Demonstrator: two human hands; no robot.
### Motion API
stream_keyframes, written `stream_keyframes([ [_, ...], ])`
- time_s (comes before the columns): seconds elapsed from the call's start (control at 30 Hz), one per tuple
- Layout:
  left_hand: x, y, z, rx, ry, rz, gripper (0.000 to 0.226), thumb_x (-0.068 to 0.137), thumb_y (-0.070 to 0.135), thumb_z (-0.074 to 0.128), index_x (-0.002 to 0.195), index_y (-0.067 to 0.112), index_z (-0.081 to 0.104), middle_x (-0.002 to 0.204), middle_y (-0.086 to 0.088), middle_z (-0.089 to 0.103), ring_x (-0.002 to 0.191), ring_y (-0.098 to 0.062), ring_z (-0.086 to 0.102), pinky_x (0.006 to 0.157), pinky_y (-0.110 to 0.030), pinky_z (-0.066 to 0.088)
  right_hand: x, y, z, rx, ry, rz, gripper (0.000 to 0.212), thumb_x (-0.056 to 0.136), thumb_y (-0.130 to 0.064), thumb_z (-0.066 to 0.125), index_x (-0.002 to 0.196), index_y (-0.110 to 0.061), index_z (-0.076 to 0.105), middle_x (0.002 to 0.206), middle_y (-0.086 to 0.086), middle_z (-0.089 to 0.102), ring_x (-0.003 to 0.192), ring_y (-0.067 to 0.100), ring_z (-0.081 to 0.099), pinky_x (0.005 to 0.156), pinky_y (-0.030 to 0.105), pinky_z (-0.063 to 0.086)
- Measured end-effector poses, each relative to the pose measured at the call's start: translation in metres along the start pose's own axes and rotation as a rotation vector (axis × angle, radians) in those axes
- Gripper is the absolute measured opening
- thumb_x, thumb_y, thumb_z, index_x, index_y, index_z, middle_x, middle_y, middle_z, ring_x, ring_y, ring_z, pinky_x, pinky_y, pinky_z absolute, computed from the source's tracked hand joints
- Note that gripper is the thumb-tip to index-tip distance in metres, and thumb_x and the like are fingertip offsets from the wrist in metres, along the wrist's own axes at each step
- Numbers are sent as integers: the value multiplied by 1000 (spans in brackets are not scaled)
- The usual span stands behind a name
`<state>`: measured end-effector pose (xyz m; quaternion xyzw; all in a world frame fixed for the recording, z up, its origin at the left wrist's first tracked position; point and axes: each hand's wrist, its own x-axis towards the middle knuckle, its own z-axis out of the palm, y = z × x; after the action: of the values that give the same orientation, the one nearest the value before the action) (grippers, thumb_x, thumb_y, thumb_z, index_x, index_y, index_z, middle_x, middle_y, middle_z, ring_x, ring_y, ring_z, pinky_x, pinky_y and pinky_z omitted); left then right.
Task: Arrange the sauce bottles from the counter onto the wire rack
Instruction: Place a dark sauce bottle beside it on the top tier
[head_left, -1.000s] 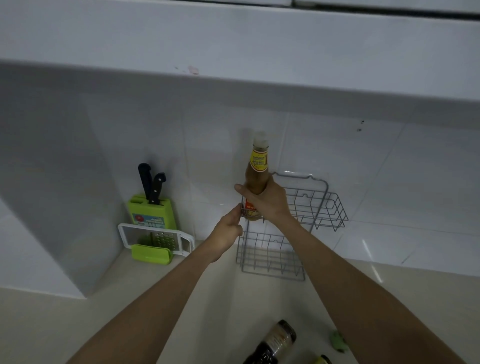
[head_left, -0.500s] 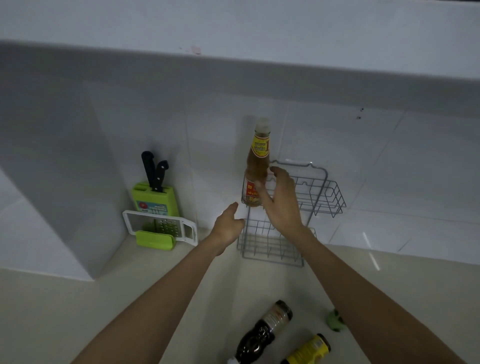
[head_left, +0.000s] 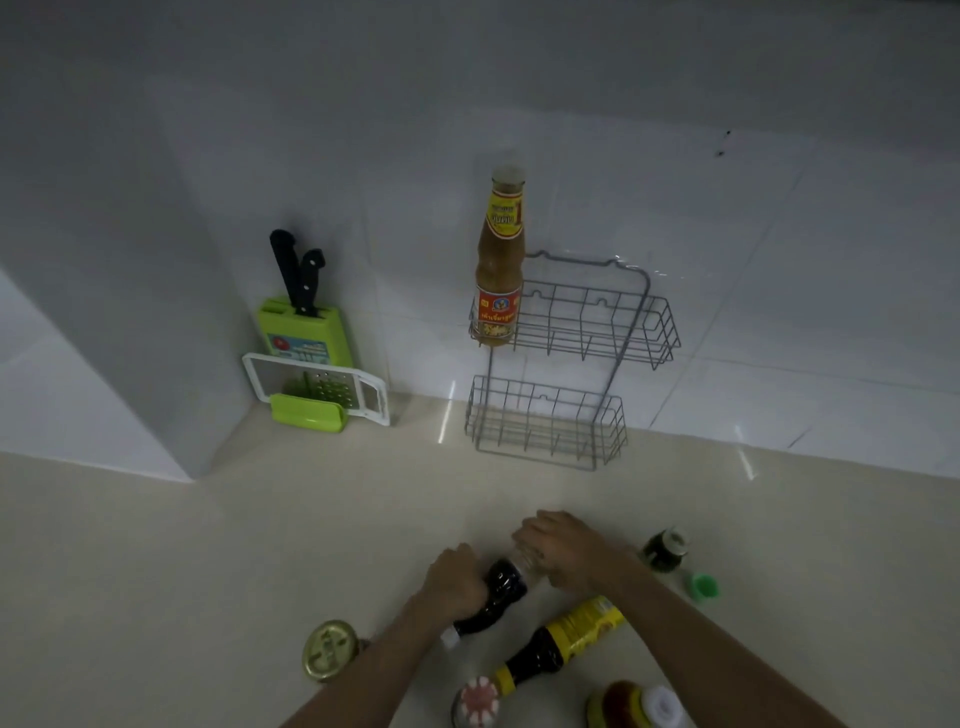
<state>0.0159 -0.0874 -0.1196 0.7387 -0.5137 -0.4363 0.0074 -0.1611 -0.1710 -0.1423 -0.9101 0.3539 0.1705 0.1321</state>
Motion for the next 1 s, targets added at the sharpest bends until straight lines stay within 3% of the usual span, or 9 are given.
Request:
stream_keyframes([
  [0.07,3,-12,16,102,-62,-3,45,93,29,55,127,0,48,134,-20,52,122,-34,53,95,-34,44,1,-1,3,6,22,-1,59,85,-9,57,142,-15,41,148,7,41,136,28,36,112,36,27],
  [0.23,8,-18,31,279,-77,37,60,94,26,55,142,0,28,145,-20,33,132,-35,41,104,-36,37,2,2,9,51,46,20,54,82,-6,61,133,-17,46,136,7,46,123,31,41,89,40,45],
  [0.37,13,-13,20,417,2,115,57,97,18,49,144,-1,22,140,-22,38,126,-34,44,102,-38,39,0,6,10,75,37,87,61,79,-14,68,134,-19,44,135,8,40,121,31,39,89,41,48],
  [0.5,14,2,-17,597,85,316,59,89,2,54,141,1,27,129,-22,52,115,-35,55,97,-43,46,-5,8,10,210,70,170,62,70,-24,77,123,-17,46,126,5,43,114,26,43,88,39,47],
  [0.63,5,30,-53,911,287,680,59,76,-6,61,132,0,43,119,-23,57,107,-38,59,94,-41,45,-11,7,4,572,86,158,64,69,-20,81,121,-19,44,105,0,57,94,18,56,68,25,45],
  [0.73,-3,51,-84,1085,308,963,47,75,-5,63,120,3,53,108,-17,62,97,-33,61,88,-37,46,-17,5,-11,712,120,135,72,67,-17,83,130,-19,49,112,4,65,100,20,63,81,34,53],
  [0.8,-7,62,-107,1129,340,1151,44,64,-3,75,104,9,60,90,-8,66,80,-26,64,76,-32,53,-22,2,-23,763,141,129,64,63,-19,85,120,-18,56,112,8,65,102,25,63,86,41,52],
  [0.9,-19,78,-136,1103,370,1337,37,76,-3,68,108,12,57,100,-7,64,93,-24,61,85,-36,53,-29,-2,-41,862,201,144,64,55,-28,86,107,-20,51,107,6,65,102,27,63,85,44,53],
  [1.0,-31,90,-159,991,559,1404,47,82,-5,64,125,11,55,130,-9,60,124,-24,53,110,-38,42,-34,-11,-66,960,334,142,79,53,-26,90,120,-23,48,109,-1,67,100,17,66,84,41,58],
])
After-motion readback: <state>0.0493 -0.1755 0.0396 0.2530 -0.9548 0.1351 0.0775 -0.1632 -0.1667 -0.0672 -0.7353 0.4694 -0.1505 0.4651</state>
